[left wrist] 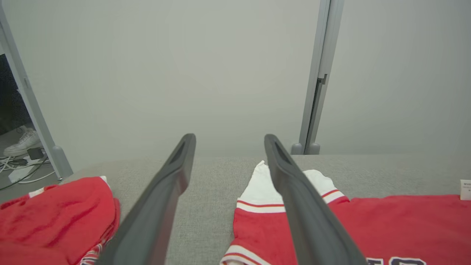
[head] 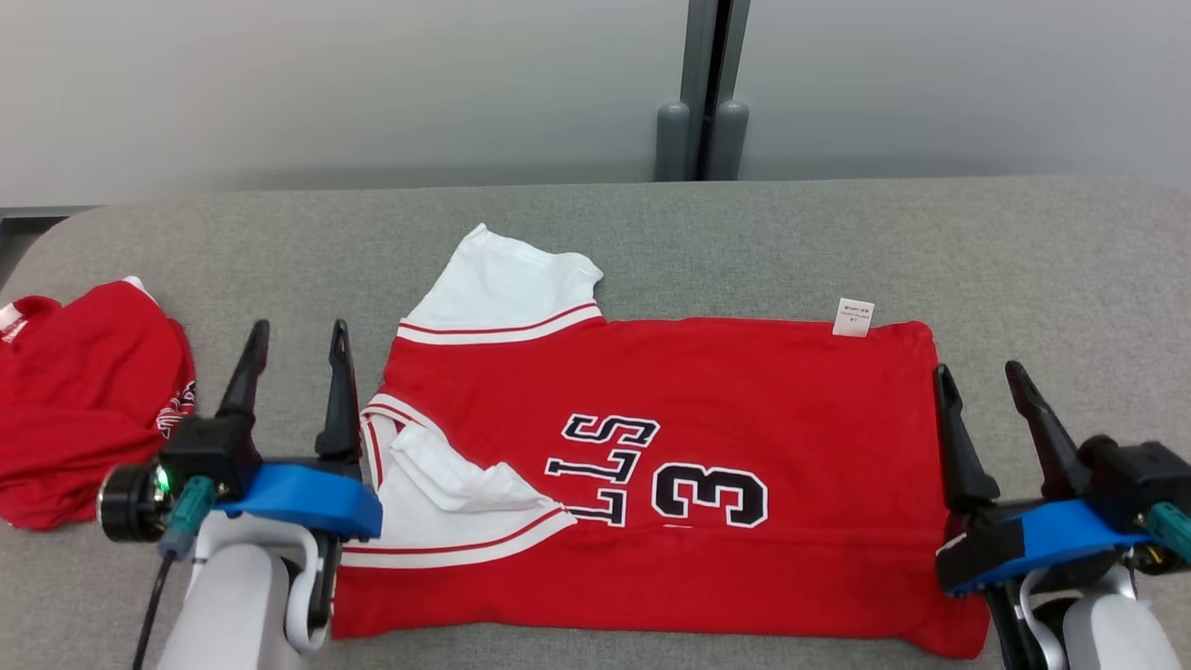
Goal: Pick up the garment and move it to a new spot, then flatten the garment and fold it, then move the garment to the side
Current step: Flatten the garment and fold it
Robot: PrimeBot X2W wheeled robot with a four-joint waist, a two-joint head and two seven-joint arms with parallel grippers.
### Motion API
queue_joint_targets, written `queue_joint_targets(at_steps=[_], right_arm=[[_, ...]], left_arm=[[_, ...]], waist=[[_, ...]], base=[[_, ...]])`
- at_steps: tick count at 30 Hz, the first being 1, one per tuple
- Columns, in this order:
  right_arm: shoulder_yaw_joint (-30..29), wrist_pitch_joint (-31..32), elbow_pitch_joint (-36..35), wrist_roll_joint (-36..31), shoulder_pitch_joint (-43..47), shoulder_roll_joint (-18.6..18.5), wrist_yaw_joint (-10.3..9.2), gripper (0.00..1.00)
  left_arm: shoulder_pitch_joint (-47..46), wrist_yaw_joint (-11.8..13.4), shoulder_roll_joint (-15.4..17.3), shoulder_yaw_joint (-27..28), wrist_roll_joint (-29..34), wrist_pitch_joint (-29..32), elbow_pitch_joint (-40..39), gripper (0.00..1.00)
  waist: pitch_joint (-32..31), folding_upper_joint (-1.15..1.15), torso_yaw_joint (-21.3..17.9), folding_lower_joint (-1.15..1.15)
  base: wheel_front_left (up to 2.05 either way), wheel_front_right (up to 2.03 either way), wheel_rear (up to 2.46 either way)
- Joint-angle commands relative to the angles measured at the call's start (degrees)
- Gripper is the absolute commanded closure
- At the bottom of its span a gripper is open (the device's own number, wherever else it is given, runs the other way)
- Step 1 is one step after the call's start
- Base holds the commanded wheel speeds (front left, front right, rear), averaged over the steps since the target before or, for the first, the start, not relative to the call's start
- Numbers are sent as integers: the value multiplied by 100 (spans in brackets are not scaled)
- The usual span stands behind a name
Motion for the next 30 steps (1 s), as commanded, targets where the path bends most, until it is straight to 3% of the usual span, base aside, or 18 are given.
queue_joint_targets(at_steps=[1, 12, 21, 30], right_arm=[[-11, 45, -16, -63, -230, 7, 4, 0], [47, 731, -120, -102, -1739, -472, 4, 0], [378, 950, 107, 48, -2619, -559, 4, 0], [596, 774, 241, 140, -2943, -515, 4, 0]], left_arm=[[-286, -47, 86, 31, 30, -27, 51, 0], [-2512, -445, 570, -305, -12, 591, 772, 0], [-4185, -538, 1006, -725, -283, 1456, 1771, 0], [-4927, -532, 1345, -1829, -857, 2162, 2606, 0]], waist=[[70, 0, -16, 0], [1032, 0, -386, 0], [1915, 0, -797, 0], [2444, 0, -1089, 0]], base=[[0, 0, 0], [0, 0, 0], [0, 0, 0], [0, 0, 0]])
